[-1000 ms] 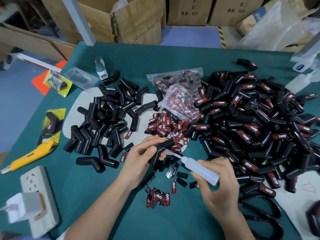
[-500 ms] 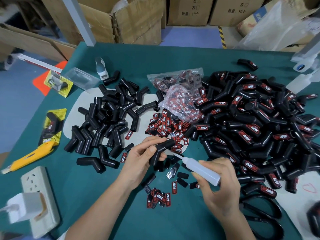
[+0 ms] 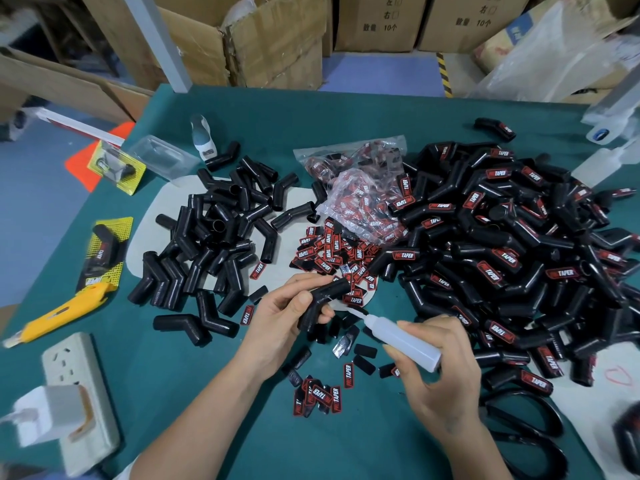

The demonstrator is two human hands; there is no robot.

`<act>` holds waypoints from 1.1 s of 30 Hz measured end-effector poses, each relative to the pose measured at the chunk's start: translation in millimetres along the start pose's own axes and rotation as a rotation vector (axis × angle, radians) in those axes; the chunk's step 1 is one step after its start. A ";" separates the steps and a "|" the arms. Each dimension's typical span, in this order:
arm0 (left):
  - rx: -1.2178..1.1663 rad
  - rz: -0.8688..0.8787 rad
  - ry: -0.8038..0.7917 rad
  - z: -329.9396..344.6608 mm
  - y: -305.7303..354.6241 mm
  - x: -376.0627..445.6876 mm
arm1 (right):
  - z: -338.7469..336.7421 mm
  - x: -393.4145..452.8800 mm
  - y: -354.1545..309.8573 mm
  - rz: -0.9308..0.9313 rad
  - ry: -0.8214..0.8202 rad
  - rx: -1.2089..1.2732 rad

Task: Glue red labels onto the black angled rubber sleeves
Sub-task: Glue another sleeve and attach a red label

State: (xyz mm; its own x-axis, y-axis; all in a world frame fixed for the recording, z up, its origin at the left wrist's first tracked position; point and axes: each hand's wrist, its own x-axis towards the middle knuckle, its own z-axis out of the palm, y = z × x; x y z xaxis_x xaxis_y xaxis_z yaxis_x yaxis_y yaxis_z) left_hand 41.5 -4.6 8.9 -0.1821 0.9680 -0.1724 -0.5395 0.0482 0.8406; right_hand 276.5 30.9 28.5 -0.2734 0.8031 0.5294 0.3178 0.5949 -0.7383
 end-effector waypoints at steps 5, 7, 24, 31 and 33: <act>0.002 -0.008 0.008 1.5 0.3 -0.4 | 0.8 -2.1 0.4 -0.020 -0.005 -0.006; 0.011 -0.004 0.015 1.5 0.3 -0.2 | 0.1 -2.3 1.6 -0.017 0.000 -0.014; 0.001 0.008 -0.007 -0.6 -0.9 0.3 | -0.1 -1.1 0.9 -0.006 0.023 -0.033; -0.007 0.012 -0.011 1.6 1.2 -0.5 | -0.7 0.2 1.1 -0.005 0.030 -0.032; -0.005 0.015 -0.012 2.2 1.5 -0.3 | -0.3 0.2 1.1 -0.003 0.033 -0.041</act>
State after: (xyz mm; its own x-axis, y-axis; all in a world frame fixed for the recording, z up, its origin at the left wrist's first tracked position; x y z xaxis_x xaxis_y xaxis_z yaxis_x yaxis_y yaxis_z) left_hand 42.6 -4.3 11.4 -0.1806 0.9715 -0.1537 -0.5412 0.0324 0.8403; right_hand 277.1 31.7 27.9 -0.2445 0.8014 0.5458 0.3542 0.5979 -0.7191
